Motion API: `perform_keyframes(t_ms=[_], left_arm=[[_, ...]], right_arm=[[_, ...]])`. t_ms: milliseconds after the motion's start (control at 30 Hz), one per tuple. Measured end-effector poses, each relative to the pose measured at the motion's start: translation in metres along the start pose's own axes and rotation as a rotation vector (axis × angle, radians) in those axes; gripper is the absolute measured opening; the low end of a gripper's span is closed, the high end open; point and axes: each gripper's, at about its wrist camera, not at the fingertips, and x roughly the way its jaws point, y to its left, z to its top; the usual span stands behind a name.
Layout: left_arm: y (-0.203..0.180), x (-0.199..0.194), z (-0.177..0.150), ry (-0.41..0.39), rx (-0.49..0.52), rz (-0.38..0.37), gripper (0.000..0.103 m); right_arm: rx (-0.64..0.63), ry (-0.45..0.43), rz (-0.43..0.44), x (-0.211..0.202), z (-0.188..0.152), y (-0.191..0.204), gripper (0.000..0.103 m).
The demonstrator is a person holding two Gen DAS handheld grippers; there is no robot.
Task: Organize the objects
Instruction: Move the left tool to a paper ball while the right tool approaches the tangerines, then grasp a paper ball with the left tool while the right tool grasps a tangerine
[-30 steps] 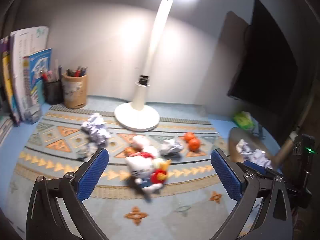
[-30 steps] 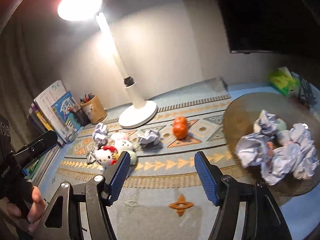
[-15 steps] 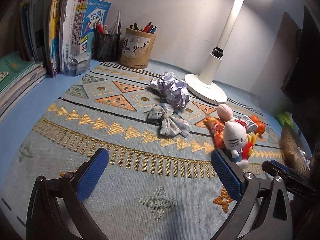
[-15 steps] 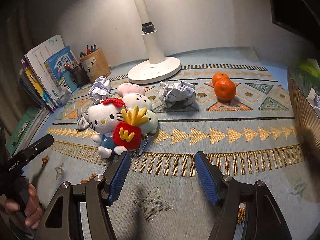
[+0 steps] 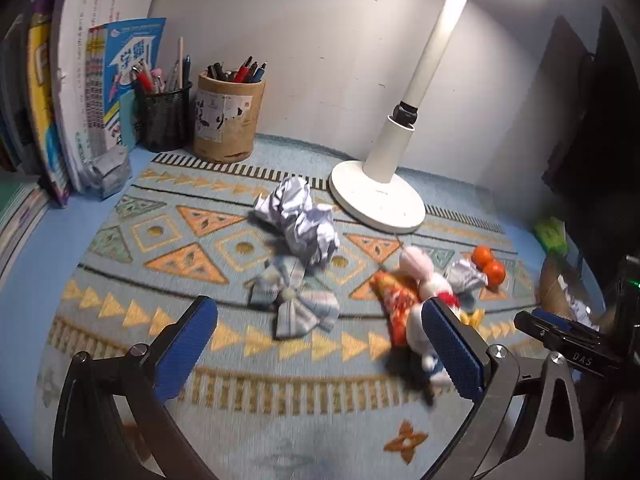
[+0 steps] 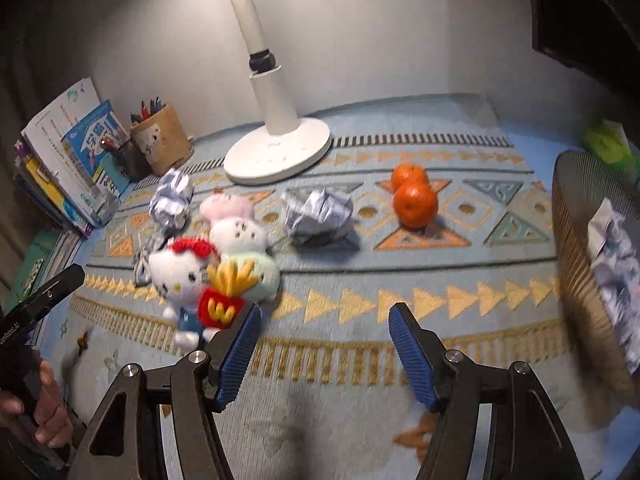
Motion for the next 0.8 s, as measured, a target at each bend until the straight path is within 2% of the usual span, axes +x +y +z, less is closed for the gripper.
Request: perform_keyframes(t_ms=[100, 233, 267, 400, 500, 533, 567, 600, 633, 700, 800], left_arm=[[0.005, 0.043, 0.030, 0.045, -0.005, 0.026, 0.102], [0.015, 0.099, 0.050, 0.092, -0.033, 0.041, 0.101], [0.014, 0.110, 0.053, 0.102, -0.025, 0.035, 0.101], [0.002, 0.144, 0.051, 0.146, 0.022, 0.095, 0.095], [0.001, 0.155, 0.047, 0.157, 0.023, 0.109, 0.089], [0.002, 0.156, 0.046, 0.156, 0.023, 0.100, 0.080], [0.000, 0.155, 0.045, 0.146, 0.038, 0.118, 0.075], [-0.001, 0.154, 0.045, 0.143, 0.049, 0.124, 0.057], [0.000, 0.153, 0.045, 0.149, 0.050, 0.113, 0.048], [0.001, 0.147, 0.044, 0.144, 0.039, 0.094, 0.047], [-0.003, 0.129, 0.040, 0.116, 0.054, 0.051, 0.046]], right_arm=[[0.045, 0.003, -0.092, 0.029, 0.028, -0.020, 0.065], [0.115, 0.017, -0.104, 0.070, 0.046, -0.047, 0.065], [0.119, 0.018, -0.100, 0.077, 0.048, -0.051, 0.065], [0.137, 0.043, -0.109, 0.096, 0.049, -0.063, 0.065], [0.120, 0.048, -0.145, 0.102, 0.051, -0.063, 0.058], [0.109, 0.045, -0.160, 0.102, 0.051, -0.062, 0.052], [0.097, 0.038, -0.158, 0.103, 0.052, -0.060, 0.046], [0.088, 0.040, -0.159, 0.103, 0.052, -0.058, 0.038], [0.083, 0.034, -0.170, 0.102, 0.052, -0.056, 0.038], [0.076, 0.031, -0.165, 0.102, 0.050, -0.055, 0.038], [0.105, 0.016, -0.110, 0.093, 0.045, -0.058, 0.038]])
